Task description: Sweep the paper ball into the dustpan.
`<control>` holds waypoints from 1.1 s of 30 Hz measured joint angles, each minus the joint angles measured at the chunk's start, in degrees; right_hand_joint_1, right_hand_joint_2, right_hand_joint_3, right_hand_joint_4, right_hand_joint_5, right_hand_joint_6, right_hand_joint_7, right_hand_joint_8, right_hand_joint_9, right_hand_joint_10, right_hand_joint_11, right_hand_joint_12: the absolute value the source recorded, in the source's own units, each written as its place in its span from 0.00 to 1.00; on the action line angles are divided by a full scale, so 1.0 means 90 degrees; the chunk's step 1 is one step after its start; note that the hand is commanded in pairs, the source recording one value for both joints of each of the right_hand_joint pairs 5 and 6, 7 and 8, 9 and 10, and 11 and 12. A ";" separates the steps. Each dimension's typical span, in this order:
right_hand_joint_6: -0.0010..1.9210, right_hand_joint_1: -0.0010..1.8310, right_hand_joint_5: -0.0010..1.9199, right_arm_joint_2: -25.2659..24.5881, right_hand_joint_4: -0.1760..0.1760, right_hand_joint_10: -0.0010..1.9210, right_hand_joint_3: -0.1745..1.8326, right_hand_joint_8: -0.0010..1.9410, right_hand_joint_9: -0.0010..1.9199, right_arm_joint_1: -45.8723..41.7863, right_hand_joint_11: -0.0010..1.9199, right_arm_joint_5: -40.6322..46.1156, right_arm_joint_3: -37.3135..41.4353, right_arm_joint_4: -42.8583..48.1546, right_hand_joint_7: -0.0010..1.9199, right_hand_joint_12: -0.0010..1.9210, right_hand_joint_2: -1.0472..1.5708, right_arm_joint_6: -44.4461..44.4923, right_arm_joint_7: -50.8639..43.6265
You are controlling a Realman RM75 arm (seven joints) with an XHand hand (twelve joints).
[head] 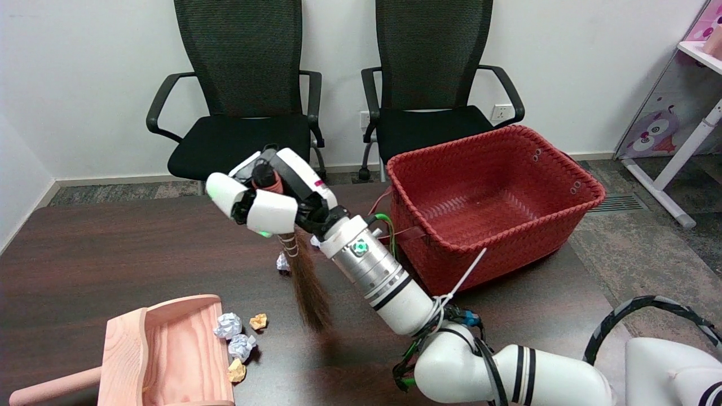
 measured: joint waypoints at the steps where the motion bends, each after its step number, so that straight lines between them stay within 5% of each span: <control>1: 1.00 0.47 1.00 -0.0016 0.53 1.00 0.87 0.99 1.00 0.0000 1.00 -0.0022 0.0002 0.0002 1.00 1.00 0.93 -0.0034 -0.0093; 33: 1.00 0.48 1.00 -0.1264 0.53 1.00 0.89 0.99 1.00 -0.0027 1.00 -0.0394 -0.0167 0.1001 1.00 1.00 0.94 -0.0842 -0.2438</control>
